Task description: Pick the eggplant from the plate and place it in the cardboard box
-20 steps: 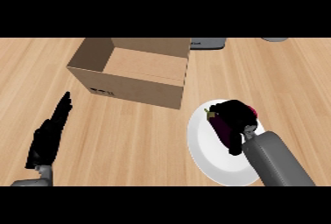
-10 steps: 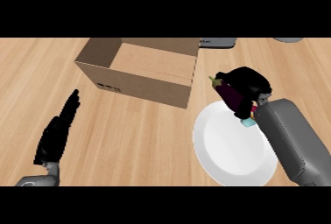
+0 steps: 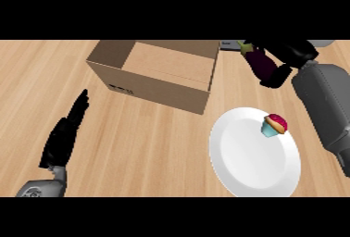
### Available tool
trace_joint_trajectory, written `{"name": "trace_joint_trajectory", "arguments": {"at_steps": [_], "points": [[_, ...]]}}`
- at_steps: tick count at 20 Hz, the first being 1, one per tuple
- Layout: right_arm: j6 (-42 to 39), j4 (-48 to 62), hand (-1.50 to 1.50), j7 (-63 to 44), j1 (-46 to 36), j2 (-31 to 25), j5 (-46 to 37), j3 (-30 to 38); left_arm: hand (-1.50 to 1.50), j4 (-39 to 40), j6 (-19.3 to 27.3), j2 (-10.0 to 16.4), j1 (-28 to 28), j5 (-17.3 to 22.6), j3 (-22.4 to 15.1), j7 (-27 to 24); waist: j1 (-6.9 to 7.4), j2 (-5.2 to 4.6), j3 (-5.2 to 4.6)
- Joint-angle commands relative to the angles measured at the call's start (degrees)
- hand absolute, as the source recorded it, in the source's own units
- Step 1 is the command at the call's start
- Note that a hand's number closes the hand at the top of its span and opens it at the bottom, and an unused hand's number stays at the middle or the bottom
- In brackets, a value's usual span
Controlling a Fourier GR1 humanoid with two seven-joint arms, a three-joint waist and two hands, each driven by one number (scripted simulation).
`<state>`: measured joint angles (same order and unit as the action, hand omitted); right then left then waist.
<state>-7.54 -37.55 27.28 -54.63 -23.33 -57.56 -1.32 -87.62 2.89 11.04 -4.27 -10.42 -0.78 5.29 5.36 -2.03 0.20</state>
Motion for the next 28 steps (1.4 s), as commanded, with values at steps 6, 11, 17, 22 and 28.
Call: {"name": "trace_joint_trajectory", "arguments": {"at_steps": [6, 11, 17, 22, 28], "points": [[-9.00, 8.62, 1.50, 18.04, -11.50, 1.44, 14.97, 11.34, 0.00, 0.70, 1.47, -1.45, 0.55, -0.81, -0.32, 0.13, -1.19, 0.61, -0.08], [-10.48, 15.35, 1.50, 20.49, -17.06, 3.56, 15.78, 12.52, 0.00, -1.07, -0.37, 0.03, 2.70, 0.19, 0.40, -0.24, -1.45, 0.90, -0.15], [-11.26, 19.87, 1.50, 15.84, -25.15, 7.28, 15.33, 12.50, 0.00, -2.30, -0.81, 0.03, 3.44, 1.04, 1.14, -0.30, -1.88, 1.14, -0.21], [-6.66, 22.10, 1.50, 9.28, -29.96, 12.79, 15.01, 12.96, 0.00, -2.07, -0.47, 0.12, 1.93, -0.63, 0.46, 1.66, -1.73, 1.02, -0.22], [-2.37, 25.17, 1.50, 2.75, -32.23, 21.31, 12.84, 11.07, 0.00, -1.04, -0.49, -0.12, 2.24, -0.62, 0.74, 0.64, -1.69, 0.95, -0.27]]}}
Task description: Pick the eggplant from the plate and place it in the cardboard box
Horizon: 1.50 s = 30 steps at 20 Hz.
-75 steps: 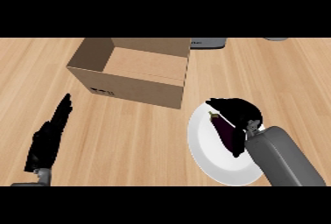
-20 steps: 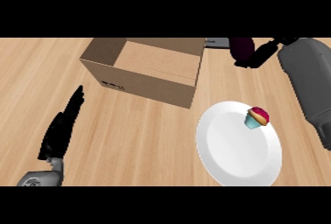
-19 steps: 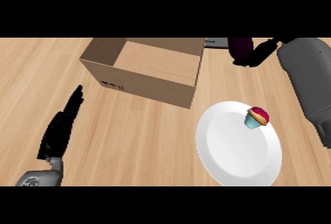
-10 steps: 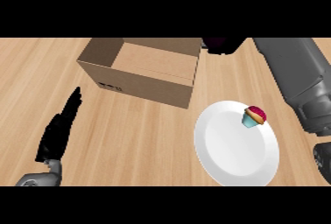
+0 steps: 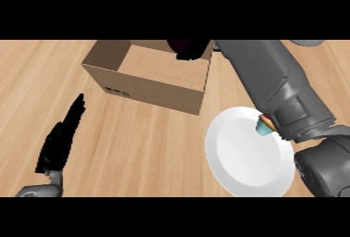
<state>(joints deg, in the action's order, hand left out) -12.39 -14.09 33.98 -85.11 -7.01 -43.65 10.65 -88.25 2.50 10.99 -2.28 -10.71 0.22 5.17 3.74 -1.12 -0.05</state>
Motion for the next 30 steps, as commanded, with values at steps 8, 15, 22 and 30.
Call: {"name": "trace_joint_trajectory", "arguments": {"at_steps": [8, 15, 22, 30], "points": [[6.17, 6.93, 1.50, -5.35, -0.43, 6.91, -4.12, -4.25, 0.00, 0.53, 0.40, -1.36, -0.99, -1.02, -1.18, 0.06, 1.74, -0.64, -0.06], [8.32, 10.62, -1.50, -9.51, 0.67, 6.98, -1.83, -3.47, 0.00, -0.37, -1.32, -0.35, -4.33, -0.96, -1.60, 1.68, 4.50, -1.31, -0.07], [9.32, 9.49, -1.50, -6.32, 2.44, 7.00, 5.25, 2.86, 0.00, 0.30, -0.06, -1.88, -3.94, -1.98, -2.59, 0.16, 4.31, -1.69, 0.01], [8.02, 7.24, -1.50, -7.85, 1.87, 5.68, 17.65, 15.18, 0.00, 1.51, -0.98, -0.72, -3.00, -0.57, -0.72, -1.26, 2.47, -1.44, 0.02]]}}
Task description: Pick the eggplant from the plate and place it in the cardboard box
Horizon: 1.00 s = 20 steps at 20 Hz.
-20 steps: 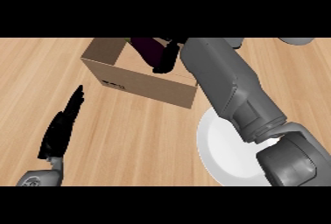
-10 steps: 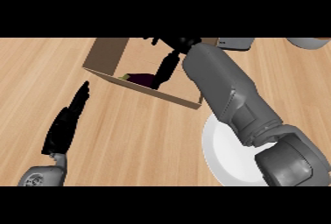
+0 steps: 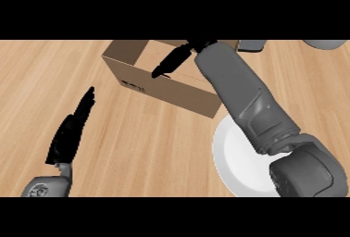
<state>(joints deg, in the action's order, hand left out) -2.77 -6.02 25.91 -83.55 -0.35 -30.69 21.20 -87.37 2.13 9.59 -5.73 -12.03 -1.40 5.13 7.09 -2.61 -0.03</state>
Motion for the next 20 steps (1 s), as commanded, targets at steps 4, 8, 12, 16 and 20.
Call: {"name": "trace_joint_trajectory", "arguments": {"at_steps": [4, 8, 12, 16, 20], "points": [[-2.38, -1.37, -1.50, -1.81, -0.51, -3.83, 9.23, 9.33, 0.00, 0.70, -0.24, 0.66, -0.96, 0.45, 1.15, -0.14, -0.53, -0.32, 0.01], [-3.53, -1.46, -1.50, -2.79, 1.60, -11.63, 10.08, 10.71, 0.00, -0.42, -0.90, 1.30, 0.00, 0.68, 1.18, -0.59, 0.10, -0.89, 0.05], [-6.87, -1.43, -1.50, -4.64, 1.91, -17.38, 11.96, 12.80, 0.00, -1.01, 0.50, -0.67, -1.29, -0.33, -0.23, 1.77, -0.52, -0.86, 0.18], [-11.00, -1.70, -1.50, -1.66, 5.38, -21.39, 12.49, 13.45, 0.00, -1.27, -1.45, 1.34, -1.08, 1.34, 1.42, 0.62, 0.46, -1.34, 0.24], [-16.37, -1.65, -1.50, -1.35, 6.50, -25.96, 11.45, 12.48, 0.00, -1.51, -0.49, 0.26, -0.07, 0.32, 0.29, -0.12, 1.09, -1.62, 0.28]]}}
